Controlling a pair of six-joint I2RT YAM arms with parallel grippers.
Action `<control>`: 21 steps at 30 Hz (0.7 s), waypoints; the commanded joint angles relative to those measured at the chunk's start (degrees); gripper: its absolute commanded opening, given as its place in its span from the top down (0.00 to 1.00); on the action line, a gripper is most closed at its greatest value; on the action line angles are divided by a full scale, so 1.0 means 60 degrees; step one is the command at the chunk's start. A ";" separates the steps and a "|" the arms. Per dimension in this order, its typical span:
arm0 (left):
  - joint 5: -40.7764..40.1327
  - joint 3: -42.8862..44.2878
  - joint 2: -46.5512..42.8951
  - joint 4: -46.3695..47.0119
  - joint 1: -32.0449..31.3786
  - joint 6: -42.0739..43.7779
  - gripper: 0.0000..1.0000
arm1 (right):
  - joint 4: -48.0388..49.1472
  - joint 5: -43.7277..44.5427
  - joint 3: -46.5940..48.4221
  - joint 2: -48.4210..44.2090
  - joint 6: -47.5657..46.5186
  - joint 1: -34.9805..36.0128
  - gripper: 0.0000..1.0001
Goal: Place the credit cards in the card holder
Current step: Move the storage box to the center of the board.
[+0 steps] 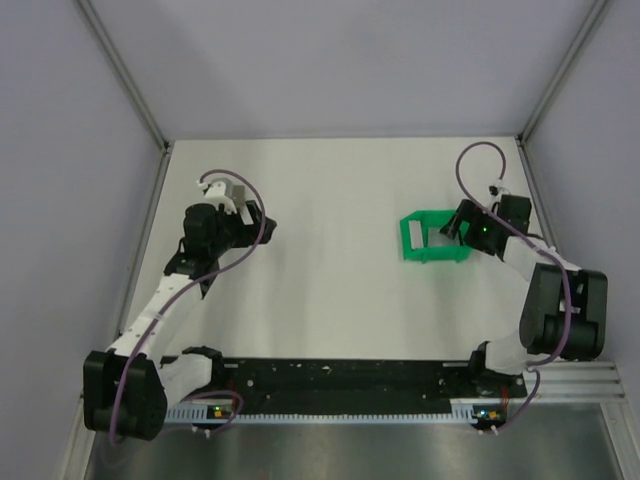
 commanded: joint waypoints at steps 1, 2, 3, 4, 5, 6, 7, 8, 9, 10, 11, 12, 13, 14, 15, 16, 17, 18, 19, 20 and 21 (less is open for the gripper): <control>-0.0847 0.0554 0.0191 -0.0102 -0.0002 0.0240 0.02 | 0.0170 0.0464 0.0065 -0.1154 0.0280 0.0022 0.01; -0.1198 0.0657 0.0249 -0.0132 -0.0002 0.0240 0.02 | -0.0094 0.1004 0.0123 -0.1534 0.0221 0.0022 0.01; -0.1637 0.0803 0.0351 -0.0133 -0.0002 0.0240 0.02 | -0.0300 0.1488 0.0167 -0.1886 0.0177 0.0022 0.01; -0.2178 0.1022 0.0483 -0.0539 -0.0002 0.0255 0.02 | -0.0519 0.1928 0.0226 -0.2281 0.0104 0.0022 0.01; -0.2720 0.1314 0.0716 -0.0673 0.0012 0.0284 0.02 | -0.0753 0.2309 0.0342 -0.2705 0.0060 0.0022 0.01; -0.3117 0.1636 0.0994 -0.0718 -0.0002 0.0386 0.02 | -0.1046 0.2647 0.0416 -0.3145 0.0002 0.0022 0.01; -0.3527 0.1944 0.1301 -0.0762 0.0041 0.0503 0.02 | -0.1252 0.2824 0.0446 -0.3512 -0.0042 0.0022 0.01; -0.3879 0.2338 0.1740 -0.0806 0.0085 0.0591 0.02 | -0.1341 0.2869 0.0446 -0.3892 -0.0043 0.0022 0.01; -0.4303 0.2734 0.2179 -0.0865 0.0144 0.0664 0.02 | -0.1443 0.2812 0.0417 -0.4172 -0.0014 0.0022 0.01; -0.4322 0.3303 0.2749 -0.1025 0.0304 0.0738 0.02 | -0.1531 0.2695 0.0402 -0.4494 0.0073 0.0022 0.01; -0.4104 0.3962 0.3407 -0.1316 0.0494 0.0811 0.02 | -0.1648 0.2462 0.0402 -0.4714 0.0219 0.0022 0.01; -0.3942 0.4577 0.4037 -0.1464 0.0670 0.0855 0.02 | -0.1693 0.2155 0.0330 -0.4934 0.0351 0.0022 0.01; -0.3825 0.5686 0.4841 -0.2075 0.0875 0.0856 0.02 | -0.1722 0.1659 0.0285 -0.5125 0.0556 0.0022 0.01; -0.3896 0.6668 0.5574 -0.2617 0.1036 0.0769 0.02 | -0.1766 0.1161 0.0212 -0.5272 0.0717 0.0022 0.01; -0.3940 0.7447 0.6379 -0.3203 0.1140 0.0623 0.02 | -0.1795 0.0793 0.0125 -0.5418 0.0951 0.0022 0.01; -0.3926 0.8136 0.7084 -0.3470 0.1242 0.0766 0.02 | -0.1854 0.0413 -0.0021 -0.5579 0.1301 0.0022 0.01; -0.3955 0.8665 0.7598 -0.3734 0.1287 0.0855 0.02 | -0.1883 -0.0026 -0.0197 -0.5726 0.1551 0.0022 0.01; -0.4042 0.9178 0.8111 -0.3983 0.1302 0.0885 0.02 | -0.1811 -0.0350 -0.0474 -0.5930 0.1815 0.0022 0.01; -0.4145 0.9473 0.8450 -0.4014 0.1360 0.0928 0.02 | -0.1520 -0.0686 -0.0723 -0.6077 0.2050 0.0022 0.01; -0.4044 0.9723 0.8786 -0.4116 0.1360 0.0914 0.02 | -0.1314 -0.0922 -0.0856 -0.6180 0.2110 0.0022 0.01; -0.3942 1.0001 0.9196 -0.4277 0.1636 0.0813 0.03 | -0.1312 -0.1069 -0.0843 -0.6268 0.2023 0.0022 0.01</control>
